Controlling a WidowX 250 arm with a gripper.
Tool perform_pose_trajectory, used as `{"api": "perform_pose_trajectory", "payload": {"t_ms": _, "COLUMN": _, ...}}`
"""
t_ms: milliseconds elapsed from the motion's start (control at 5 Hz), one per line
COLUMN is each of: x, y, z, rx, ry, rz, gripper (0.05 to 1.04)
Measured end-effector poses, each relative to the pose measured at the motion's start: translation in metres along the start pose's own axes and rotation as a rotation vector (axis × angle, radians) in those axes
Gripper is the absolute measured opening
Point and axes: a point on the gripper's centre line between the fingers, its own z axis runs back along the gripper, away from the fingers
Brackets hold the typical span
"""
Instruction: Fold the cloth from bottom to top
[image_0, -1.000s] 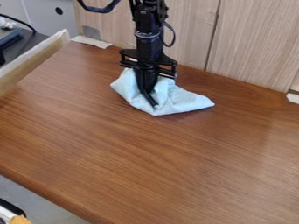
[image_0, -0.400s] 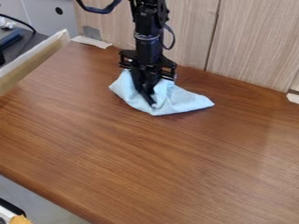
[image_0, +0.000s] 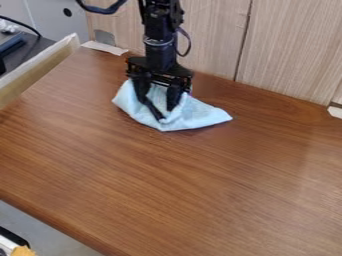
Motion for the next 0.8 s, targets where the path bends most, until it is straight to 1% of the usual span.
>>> {"api": "perform_pose_trajectory", "payload": {"t_ms": 200, "x": -0.005, "y": 0.001, "z": 0.005, "rx": 0.002, "ry": -0.003, "rz": -0.001, "gripper": 1.002}}
{"api": "perform_pose_trajectory", "payload": {"t_ms": 400, "x": -0.007, "y": 0.002, "z": 0.021, "rx": 0.004, "ry": -0.024, "rz": -0.007, "gripper": 1.001}}
{"api": "perform_pose_trajectory", "payload": {"t_ms": 600, "x": -0.007, "y": 0.008, "z": 0.047, "rx": -0.001, "ry": -0.068, "rz": 0.012, "gripper": 1.001}}
{"api": "perform_pose_trajectory", "payload": {"t_ms": 800, "x": -0.014, "y": 0.016, "z": 0.071, "rx": -0.011, "ry": -0.100, "rz": 0.045, "gripper": 1.001}}
